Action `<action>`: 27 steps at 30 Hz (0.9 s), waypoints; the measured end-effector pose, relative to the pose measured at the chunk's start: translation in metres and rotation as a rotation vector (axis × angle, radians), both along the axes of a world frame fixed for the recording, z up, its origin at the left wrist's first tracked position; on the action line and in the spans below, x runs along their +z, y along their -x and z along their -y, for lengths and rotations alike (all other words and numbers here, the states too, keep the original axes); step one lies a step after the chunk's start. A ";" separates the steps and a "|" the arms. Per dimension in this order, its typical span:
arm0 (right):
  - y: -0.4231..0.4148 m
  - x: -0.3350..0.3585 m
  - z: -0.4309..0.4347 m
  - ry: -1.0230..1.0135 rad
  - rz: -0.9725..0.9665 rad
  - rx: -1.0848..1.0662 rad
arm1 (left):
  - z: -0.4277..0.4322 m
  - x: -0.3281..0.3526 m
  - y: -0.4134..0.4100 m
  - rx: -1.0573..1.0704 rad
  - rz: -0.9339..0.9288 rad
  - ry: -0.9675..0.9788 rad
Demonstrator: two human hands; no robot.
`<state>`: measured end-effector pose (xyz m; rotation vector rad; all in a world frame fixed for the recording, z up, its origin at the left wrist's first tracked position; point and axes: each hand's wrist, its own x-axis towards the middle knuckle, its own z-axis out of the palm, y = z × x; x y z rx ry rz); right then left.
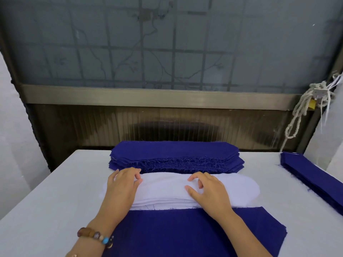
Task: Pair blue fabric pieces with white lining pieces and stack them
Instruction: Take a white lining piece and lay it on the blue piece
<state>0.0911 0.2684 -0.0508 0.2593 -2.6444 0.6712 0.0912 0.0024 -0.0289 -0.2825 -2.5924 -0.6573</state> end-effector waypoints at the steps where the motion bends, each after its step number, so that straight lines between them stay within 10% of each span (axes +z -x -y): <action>1: 0.000 0.000 0.000 0.001 0.000 0.000 | 0.000 0.002 -0.001 -0.021 -0.014 -0.006; 27: 0.007 0.011 -0.002 0.086 0.145 0.011 | 0.013 0.004 -0.002 -0.165 0.043 0.056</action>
